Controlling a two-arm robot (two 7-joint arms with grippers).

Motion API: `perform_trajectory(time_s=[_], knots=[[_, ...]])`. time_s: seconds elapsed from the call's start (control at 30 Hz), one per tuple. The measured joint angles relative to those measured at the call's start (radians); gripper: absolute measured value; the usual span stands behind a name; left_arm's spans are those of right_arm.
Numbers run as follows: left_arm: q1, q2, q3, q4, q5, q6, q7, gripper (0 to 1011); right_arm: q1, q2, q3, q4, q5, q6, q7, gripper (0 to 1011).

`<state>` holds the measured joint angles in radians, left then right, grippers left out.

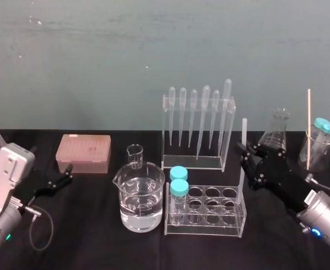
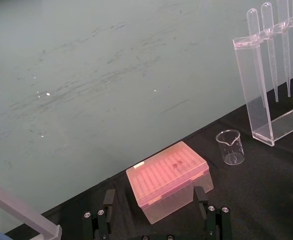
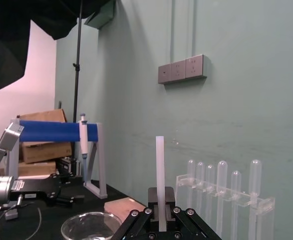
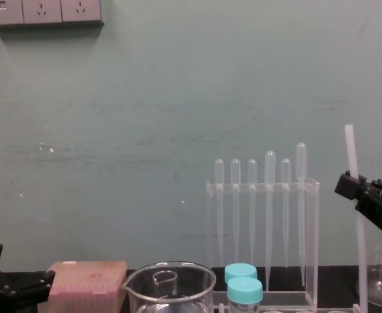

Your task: Pick up the stirring rod with one hand, then place it down.

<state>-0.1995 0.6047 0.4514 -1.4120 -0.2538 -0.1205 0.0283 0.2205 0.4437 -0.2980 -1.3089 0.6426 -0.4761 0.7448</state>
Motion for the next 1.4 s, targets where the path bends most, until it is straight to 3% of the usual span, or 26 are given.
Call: perform_trajectory(time_s=[0.37, 0.77, 1.4], knots=[[0.0, 0.0, 0.0, 0.0, 0.0, 0.0, 0.0, 1000, 0.031, -0.022, -0.001, 0.059, 0.0, 0.022, 0.055, 73], [0.0, 0.0, 0.0, 0.0, 0.0, 0.0, 0.0, 1000, 0.079, -0.04, -0.034, 0.144, -0.005, 0.04, 0.113, 73], [0.0, 0.0, 0.0, 0.0, 0.0, 0.0, 0.0, 1000, 0.09, -0.03, -0.076, 0.177, -0.062, 0.103, 0.073, 74]])
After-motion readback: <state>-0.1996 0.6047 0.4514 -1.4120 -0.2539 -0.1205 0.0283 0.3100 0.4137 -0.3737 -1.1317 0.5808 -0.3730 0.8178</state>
